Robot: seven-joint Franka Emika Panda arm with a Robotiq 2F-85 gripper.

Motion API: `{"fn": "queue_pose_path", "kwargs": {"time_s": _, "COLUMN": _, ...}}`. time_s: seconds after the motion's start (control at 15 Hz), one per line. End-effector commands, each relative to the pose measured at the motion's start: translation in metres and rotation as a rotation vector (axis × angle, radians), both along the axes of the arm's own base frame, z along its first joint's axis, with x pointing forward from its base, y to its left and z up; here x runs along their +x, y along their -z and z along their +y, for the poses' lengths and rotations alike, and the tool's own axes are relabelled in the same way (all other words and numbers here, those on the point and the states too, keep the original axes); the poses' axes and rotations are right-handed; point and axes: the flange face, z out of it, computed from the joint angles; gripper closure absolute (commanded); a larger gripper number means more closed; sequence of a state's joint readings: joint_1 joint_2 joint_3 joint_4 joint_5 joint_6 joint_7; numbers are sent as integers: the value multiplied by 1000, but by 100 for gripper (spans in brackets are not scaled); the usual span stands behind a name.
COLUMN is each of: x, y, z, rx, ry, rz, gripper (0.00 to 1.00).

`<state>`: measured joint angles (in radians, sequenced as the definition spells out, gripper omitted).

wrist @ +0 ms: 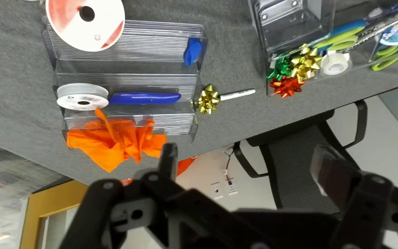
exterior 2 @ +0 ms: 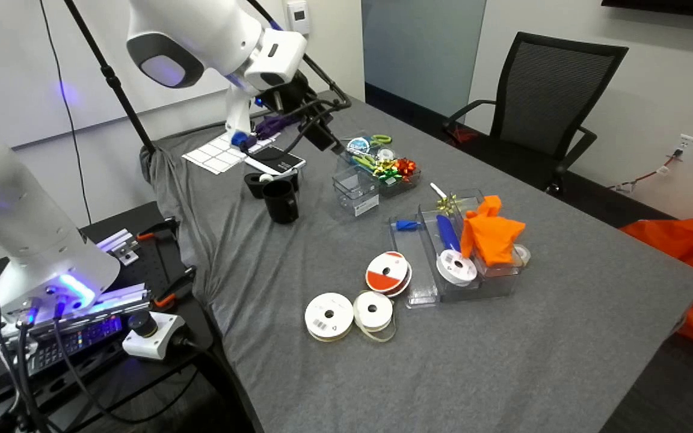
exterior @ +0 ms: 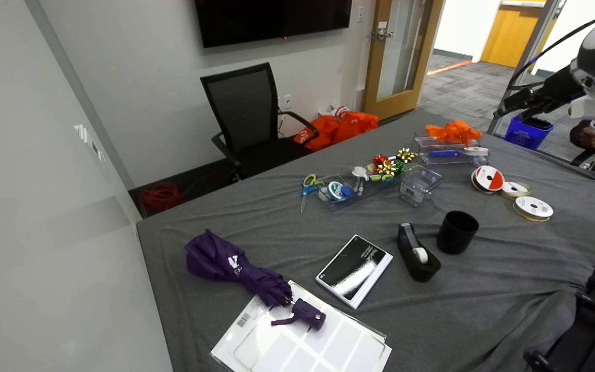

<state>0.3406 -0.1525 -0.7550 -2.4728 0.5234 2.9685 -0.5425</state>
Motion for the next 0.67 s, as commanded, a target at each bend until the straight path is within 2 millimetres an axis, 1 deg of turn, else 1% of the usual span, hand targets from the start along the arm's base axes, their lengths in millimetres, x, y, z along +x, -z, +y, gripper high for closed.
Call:
{"fn": "queue_pose_path", "kwargs": {"time_s": 0.0, "x": 31, "y": 19, "z": -24, "rx": -45, "ry": 129, "rz": 33, "gripper": 0}}
{"fn": "queue_pose_path", "kwargs": {"time_s": 0.13, "x": 43, "y": 34, "z": -35, "rx": -54, "ry": 201, "rz": 55, "gripper": 0}}
{"fn": "queue_pose_path", "kwargs": {"time_s": 0.27, "x": 56, "y": 55, "z": -47, "rx": -75, "ry": 243, "rz": 98, "gripper": 0}}
{"fn": "queue_pose_path", "kwargs": {"time_s": 0.4, "x": 68, "y": 75, "z": -58, "rx": -100, "ry": 228, "rz": 153, "gripper": 0}}
{"fn": "queue_pose_path", "kwargs": {"time_s": 0.6, "x": 83, "y": 98, "z": -72, "rx": -140, "ry": 136, "rz": 212, "gripper": 0}}
